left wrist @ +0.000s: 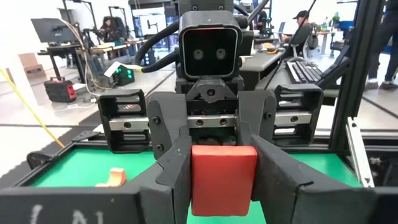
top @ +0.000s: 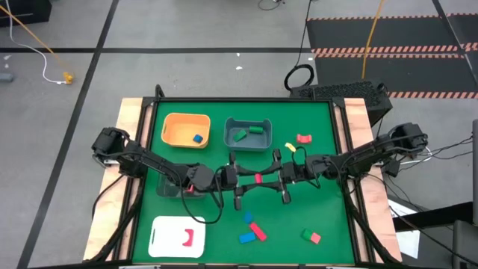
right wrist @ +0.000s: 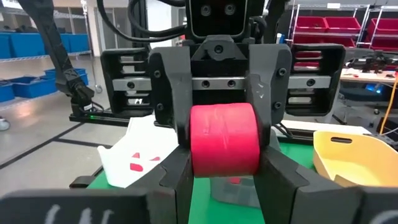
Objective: Sort & place blocks by color
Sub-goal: Put the red half circle block into the white bin
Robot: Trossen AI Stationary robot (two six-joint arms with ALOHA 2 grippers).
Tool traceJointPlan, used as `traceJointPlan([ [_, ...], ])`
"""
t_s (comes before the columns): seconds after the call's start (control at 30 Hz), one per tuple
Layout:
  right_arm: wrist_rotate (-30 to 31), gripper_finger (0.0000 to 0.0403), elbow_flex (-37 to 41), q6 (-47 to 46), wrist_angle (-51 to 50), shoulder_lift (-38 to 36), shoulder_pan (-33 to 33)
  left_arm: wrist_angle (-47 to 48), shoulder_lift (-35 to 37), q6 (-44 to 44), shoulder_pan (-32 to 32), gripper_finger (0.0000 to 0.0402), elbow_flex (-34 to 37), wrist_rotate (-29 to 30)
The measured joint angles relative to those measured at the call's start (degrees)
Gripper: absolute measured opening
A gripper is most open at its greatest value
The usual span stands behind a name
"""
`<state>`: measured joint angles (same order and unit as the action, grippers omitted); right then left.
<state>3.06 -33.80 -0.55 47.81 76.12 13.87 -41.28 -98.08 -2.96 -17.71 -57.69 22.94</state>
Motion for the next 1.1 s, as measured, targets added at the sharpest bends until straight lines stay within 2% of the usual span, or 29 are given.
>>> traceJointPlan([
  [0.17, -0.12, 0.0118, 0.0, -0.53, -0.12, 0.0, -0.01, -0.12, 0.0, 1.79, 0.02, 0.0136, 0.0, -0.04],
  [0.37, 0.0, 0.0146, -0.19, -0.05, -4.15, -0.55, -0.04, 0.01, -0.02, 3.84, -0.01, 0.0136, 0.0, -0.5],
  [0.5, 1.91, 0.0165, 0.02, -1.21, -12.1, -2.53, -0.02, -1.25, 0.15, 3.96, -0.01, 0.0136, -0.07, -0.57],
  [0.7, 3.46, 0.0205, 0.04, -5.04, -27.24, -9.83, -0.72, -0.99, 0.13, 3.71, -0.05, 0.0136, -0.05, -0.55],
  [0.8, 7.67, 0.0223, 0.04, -7.81, -35.53, -14.52, -0.79, -0.32, 0.14, 4.16, -0.23, 0.0136, -0.04, -0.5],
  [0.9, 16.41, 0.0233, 0.02, -11.79, -43.43, -18.01, -0.81, 3.13, 1.6, 5.97, -1.01, 0.0136, -0.04, -0.41],
  [1.0, 23.05, 0.0233, 0.03, -16.94, -48.54, -20.65, -0.91, 10.92, 5.42, 10.19, -2.7, 0.0136, -0.04, -0.44],
  [1.1, 23.98, 0.0229, 0.04, -20.39, -52.01, -21.74, -1.52, 20.61, 9.89, 18.08, -4.67, 0.0136, -0.04, -0.44],
])
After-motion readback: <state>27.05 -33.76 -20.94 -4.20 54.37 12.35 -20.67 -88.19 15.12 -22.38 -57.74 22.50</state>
